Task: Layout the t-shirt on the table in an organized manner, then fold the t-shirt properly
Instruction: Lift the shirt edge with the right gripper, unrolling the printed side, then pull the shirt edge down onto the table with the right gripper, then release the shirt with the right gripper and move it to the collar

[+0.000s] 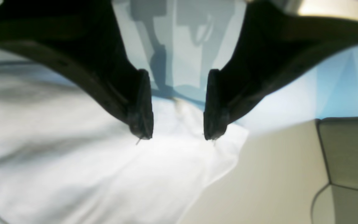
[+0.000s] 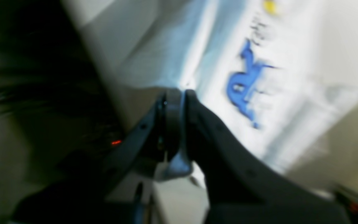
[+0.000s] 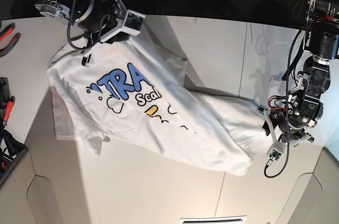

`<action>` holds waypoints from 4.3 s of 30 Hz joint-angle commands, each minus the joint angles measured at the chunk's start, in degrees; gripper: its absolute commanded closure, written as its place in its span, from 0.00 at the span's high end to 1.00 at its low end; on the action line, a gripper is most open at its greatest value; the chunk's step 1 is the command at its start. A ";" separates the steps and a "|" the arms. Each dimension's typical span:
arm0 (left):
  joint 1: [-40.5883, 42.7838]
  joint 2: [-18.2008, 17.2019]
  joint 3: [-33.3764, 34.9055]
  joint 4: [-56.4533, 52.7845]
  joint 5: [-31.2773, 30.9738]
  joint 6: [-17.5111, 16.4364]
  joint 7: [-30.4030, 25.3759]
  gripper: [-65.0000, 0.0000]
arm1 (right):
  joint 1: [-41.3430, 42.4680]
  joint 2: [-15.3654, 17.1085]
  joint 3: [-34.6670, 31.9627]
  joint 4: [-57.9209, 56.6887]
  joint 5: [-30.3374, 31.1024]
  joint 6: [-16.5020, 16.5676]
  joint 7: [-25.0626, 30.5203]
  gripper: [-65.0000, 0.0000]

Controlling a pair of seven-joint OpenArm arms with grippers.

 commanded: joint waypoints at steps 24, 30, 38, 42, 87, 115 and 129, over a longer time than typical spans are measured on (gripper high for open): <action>-5.53 0.31 -0.50 0.87 -1.75 0.76 -3.58 0.46 | -3.50 2.84 11.98 1.46 6.54 1.49 -0.44 0.41; -5.77 2.01 -0.48 0.85 -5.33 -4.92 -3.61 0.38 | 1.20 -0.37 16.02 1.22 -3.10 -13.27 2.10 0.03; -12.28 9.62 -0.33 -0.57 -5.29 -5.68 -2.67 0.00 | 10.08 -10.12 22.64 -11.52 1.55 -18.88 4.63 0.00; -18.10 12.31 0.72 -10.80 -5.53 -7.80 -0.57 0.00 | 14.60 -13.07 22.73 -25.40 3.67 -18.69 4.50 0.00; -27.98 6.14 9.38 -28.55 -8.35 -4.04 -3.72 0.30 | 44.65 -21.29 22.77 -47.84 46.40 5.29 -13.03 0.00; -20.35 15.76 9.55 -33.88 3.67 2.62 -6.27 0.14 | 4.83 -20.13 22.71 -30.91 43.10 5.18 -20.24 0.00; -20.90 11.96 9.53 -38.18 2.97 5.77 -8.74 0.14 | 2.08 -11.87 22.73 -29.86 60.50 6.45 -21.70 0.00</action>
